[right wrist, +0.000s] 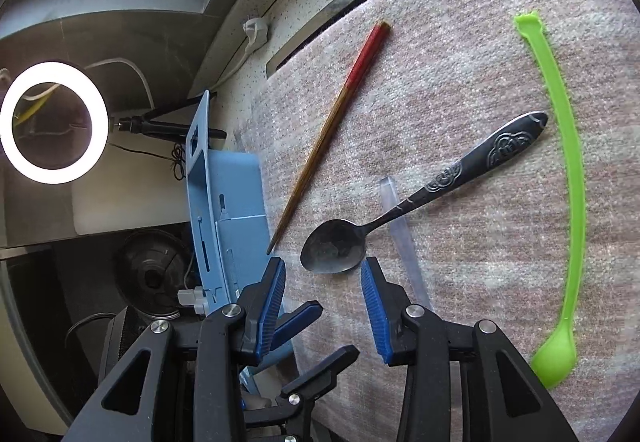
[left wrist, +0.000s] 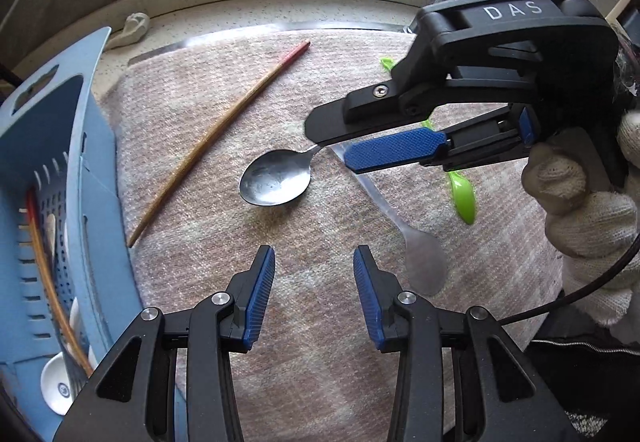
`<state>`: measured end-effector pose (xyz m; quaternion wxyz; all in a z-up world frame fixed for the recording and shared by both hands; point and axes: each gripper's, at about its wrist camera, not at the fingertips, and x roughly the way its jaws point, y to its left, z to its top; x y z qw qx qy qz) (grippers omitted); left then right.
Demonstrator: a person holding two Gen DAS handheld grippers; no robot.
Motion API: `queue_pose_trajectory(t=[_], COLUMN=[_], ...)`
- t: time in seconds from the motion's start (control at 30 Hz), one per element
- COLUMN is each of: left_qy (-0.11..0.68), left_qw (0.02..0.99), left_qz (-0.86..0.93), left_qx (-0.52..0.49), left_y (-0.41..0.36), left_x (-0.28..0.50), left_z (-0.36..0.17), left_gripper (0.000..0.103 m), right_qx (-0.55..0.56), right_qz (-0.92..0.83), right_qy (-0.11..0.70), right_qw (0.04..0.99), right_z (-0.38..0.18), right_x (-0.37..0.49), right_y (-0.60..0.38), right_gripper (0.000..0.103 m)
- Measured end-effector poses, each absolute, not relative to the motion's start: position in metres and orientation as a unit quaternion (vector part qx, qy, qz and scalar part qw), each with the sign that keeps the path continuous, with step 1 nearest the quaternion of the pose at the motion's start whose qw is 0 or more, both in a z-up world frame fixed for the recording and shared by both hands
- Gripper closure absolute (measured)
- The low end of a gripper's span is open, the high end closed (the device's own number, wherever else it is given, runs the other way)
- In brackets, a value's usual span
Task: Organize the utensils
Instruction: 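Lower the open right tool onto the steel spoon handle, then close the right tool on the steel spoon handle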
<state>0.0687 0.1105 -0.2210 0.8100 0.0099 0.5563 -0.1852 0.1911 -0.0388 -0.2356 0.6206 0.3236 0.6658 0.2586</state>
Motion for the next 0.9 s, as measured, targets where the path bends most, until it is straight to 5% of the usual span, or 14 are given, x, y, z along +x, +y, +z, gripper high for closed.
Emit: queue_pose_trajectory(t=[0.9], left_qy=[0.578], left_qw=[0.786], left_qz=[-0.191], left_qx=[0.109], left_y=[0.099], left_x=[0.138], left_z=[-0.236], left_gripper=[0.065], right_qx=[0.338], right_qz=[0.182], right_qy=[0.657], right_qw=[0.649], right_z=[-0.250], right_x=[0.210], right_y=[-0.064], right_gripper=[0.066])
